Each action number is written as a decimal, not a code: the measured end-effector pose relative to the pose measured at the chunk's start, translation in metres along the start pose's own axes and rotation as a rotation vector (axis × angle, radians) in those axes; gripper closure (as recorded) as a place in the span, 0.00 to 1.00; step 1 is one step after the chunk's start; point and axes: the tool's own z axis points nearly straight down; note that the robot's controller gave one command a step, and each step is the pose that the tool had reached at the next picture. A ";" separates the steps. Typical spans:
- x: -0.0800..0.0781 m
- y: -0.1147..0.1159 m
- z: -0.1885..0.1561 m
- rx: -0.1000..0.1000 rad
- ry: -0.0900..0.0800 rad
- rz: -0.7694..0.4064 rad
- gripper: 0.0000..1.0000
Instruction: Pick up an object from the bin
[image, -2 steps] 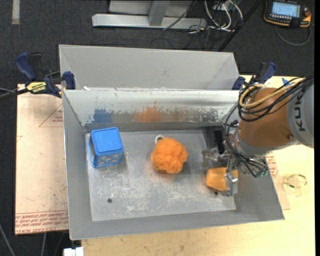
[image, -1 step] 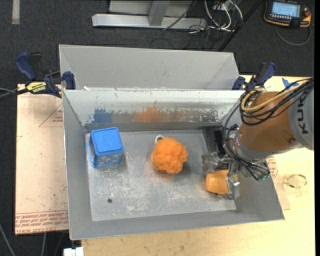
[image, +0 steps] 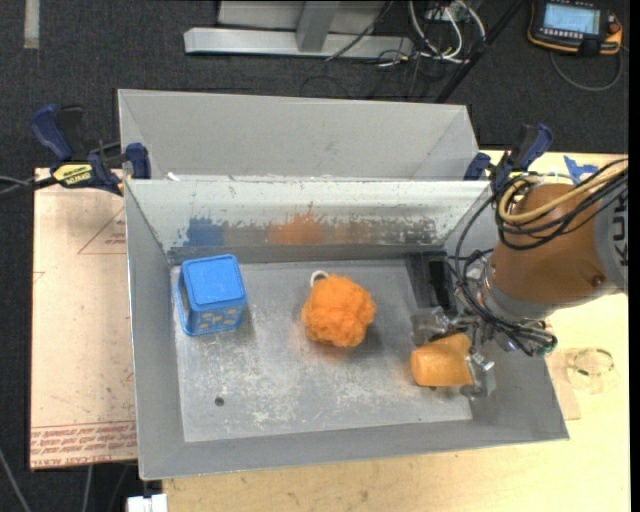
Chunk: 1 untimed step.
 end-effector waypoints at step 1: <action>0.007 -0.011 0.029 -0.010 0.004 -0.196 1.00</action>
Offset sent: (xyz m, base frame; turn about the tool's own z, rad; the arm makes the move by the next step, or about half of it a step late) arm 0.0000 0.0000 0.0000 0.0000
